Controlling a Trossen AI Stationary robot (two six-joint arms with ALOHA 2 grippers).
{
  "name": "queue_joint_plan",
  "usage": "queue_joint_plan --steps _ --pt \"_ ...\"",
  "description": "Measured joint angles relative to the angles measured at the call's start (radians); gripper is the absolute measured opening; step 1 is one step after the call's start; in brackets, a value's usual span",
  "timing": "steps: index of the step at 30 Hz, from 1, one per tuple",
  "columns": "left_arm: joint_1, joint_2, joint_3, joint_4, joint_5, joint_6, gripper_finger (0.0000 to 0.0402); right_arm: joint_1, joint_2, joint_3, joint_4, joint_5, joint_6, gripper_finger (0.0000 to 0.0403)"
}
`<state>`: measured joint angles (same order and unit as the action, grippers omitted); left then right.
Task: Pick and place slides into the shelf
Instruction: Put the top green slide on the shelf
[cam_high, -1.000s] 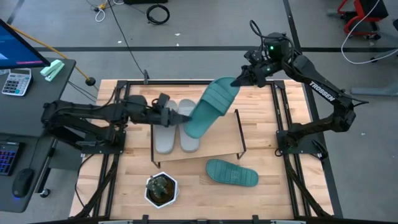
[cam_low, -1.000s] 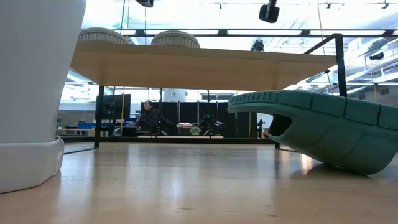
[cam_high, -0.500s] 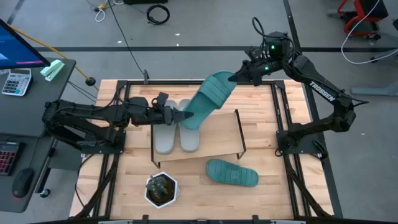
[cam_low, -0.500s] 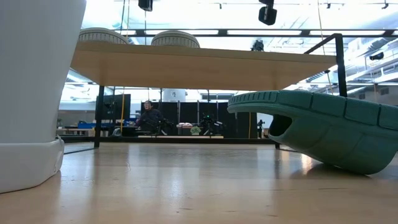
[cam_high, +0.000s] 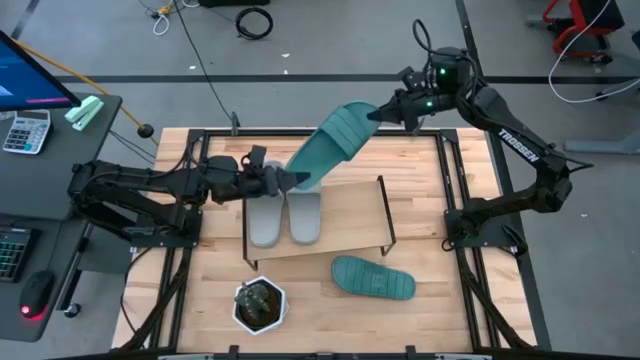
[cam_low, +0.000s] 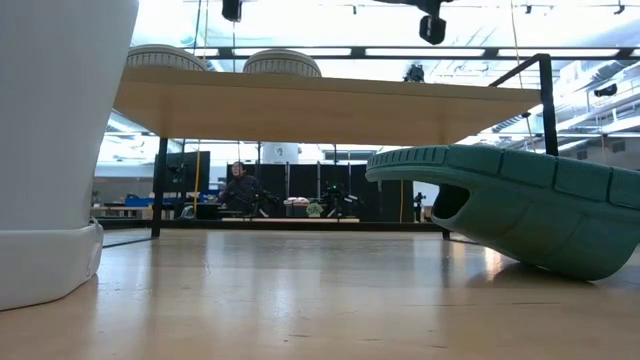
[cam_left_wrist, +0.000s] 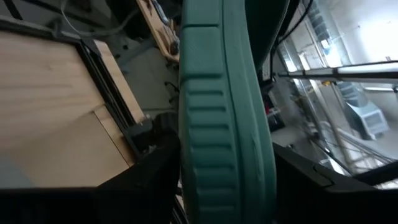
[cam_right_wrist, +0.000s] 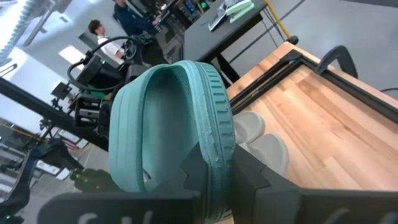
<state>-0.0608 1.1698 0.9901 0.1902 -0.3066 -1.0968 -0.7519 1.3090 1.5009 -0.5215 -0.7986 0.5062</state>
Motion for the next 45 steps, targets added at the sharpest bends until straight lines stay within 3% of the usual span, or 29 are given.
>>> queue_joint_plan --steps 7,15,21,23,29,34,41,45 --pt "0.018 0.0 0.0 0.001 -0.036 0.009 0.0175 0.001 0.0 0.0 0.065 0.005 0.028 0.004" --pt "0.045 0.0 0.0 -0.005 -0.15 0.019 0.0077 0.0 0.0 0.0 0.093 0.013 0.05 0.004" --pt "0.08 0.0 0.0 -0.006 -0.142 0.084 0.0077 0.0 0.0 0.0 0.096 0.015 0.048 0.004" --pt "0.092 -0.008 0.0 -0.008 -0.118 0.11 0.0077 -0.001 0.0 0.0 0.095 0.009 0.048 0.0053" --pt "0.14 -0.053 0.0 0.004 -0.053 0.185 0.0077 -0.004 -0.022 0.0 0.086 -0.026 0.009 0.0142" --pt "0.209 -0.13 0.001 -0.045 0.117 0.223 0.0077 -0.051 -0.072 0.0 0.084 -0.035 -0.014 0.0191" --pt "0.321 -0.212 0.001 -0.124 0.624 0.191 0.0077 -0.151 -0.16 0.0 0.056 -0.124 -0.034 0.0219" --pt "0.352 -0.216 0.001 -0.225 0.817 0.192 0.0077 -0.176 -0.186 0.0 0.009 -0.193 -0.022 0.0221"
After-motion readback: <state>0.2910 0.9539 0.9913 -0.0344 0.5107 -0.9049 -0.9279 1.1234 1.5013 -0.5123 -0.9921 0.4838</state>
